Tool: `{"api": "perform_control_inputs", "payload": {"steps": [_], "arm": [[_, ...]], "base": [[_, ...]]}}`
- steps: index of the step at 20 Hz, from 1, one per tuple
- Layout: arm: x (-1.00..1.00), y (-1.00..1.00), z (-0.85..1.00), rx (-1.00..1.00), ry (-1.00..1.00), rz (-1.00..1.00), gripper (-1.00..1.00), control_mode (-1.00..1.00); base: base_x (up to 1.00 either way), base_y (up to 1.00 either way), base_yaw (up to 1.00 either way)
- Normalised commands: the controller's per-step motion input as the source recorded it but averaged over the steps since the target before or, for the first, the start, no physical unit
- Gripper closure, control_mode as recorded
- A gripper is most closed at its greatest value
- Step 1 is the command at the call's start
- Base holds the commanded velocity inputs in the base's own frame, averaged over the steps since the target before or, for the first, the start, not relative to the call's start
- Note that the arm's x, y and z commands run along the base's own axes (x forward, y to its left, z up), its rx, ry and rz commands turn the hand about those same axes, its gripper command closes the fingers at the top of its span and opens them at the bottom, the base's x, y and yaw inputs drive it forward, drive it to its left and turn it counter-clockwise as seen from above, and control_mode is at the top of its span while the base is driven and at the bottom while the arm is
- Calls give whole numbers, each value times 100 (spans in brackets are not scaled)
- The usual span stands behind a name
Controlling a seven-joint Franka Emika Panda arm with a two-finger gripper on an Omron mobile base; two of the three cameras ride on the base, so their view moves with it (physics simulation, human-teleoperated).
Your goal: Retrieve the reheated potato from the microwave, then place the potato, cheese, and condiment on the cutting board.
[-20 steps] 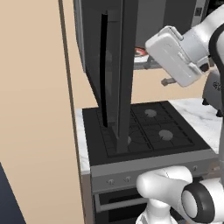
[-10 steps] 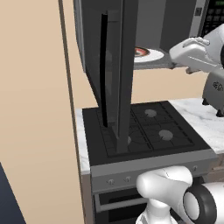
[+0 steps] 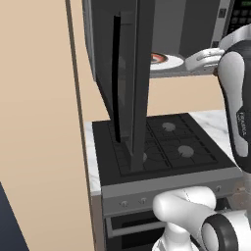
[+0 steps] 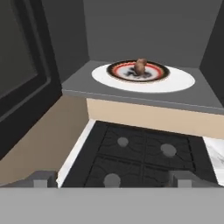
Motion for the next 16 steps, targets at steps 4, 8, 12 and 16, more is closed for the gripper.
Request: {"api": "perform_control_inputs", "payload": {"steps": [4,8,12,16], "arm": [[53,1,8,-10,-16,-13,-100,-100],[52,1,1,-5,-17,-10,-100,-100],[51,0,4,0,-3,-6,-100,-100],[53,0,14,3,-1,-3,-100,-100]], "base": [[0,0,0],[0,0,0],[0,0,0],[0,0,0]]}}
